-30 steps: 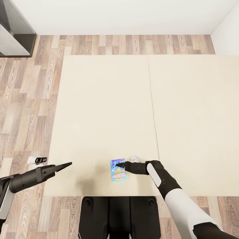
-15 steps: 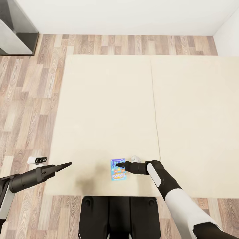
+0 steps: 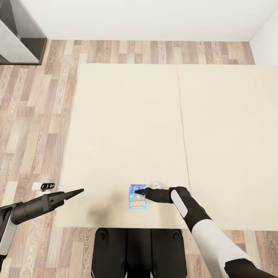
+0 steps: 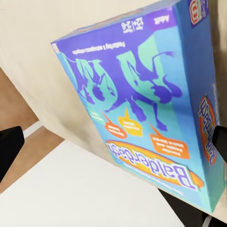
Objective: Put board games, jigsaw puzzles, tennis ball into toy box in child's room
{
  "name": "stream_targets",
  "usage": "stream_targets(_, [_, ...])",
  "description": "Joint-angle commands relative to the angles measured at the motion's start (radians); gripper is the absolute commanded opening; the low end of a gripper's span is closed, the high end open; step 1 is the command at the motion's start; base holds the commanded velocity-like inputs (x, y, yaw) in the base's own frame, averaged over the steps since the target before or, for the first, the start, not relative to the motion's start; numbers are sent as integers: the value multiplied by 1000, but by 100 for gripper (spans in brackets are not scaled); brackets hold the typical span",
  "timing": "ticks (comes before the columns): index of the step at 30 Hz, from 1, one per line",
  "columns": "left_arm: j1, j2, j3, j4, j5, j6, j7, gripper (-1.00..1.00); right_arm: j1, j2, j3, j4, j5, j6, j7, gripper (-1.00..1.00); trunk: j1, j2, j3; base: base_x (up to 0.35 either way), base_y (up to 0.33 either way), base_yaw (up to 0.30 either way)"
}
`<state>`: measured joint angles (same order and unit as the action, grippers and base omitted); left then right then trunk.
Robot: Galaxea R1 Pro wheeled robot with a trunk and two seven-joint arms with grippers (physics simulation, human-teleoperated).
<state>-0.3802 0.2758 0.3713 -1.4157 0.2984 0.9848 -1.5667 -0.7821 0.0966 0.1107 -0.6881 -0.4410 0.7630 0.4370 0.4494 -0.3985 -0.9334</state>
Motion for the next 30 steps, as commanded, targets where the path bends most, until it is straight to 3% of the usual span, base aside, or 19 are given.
stream_targets(1, [0,0,0,0,-1,11,-4,100,0,0,0,-1,1,4,2,100,1,-2,-1,0,54,0])
stream_targets(30, [0,0,1,0,-1,11,-4,100,-1,0,0,-1,1,4,3,100,1,-2,-1,0,68,0])
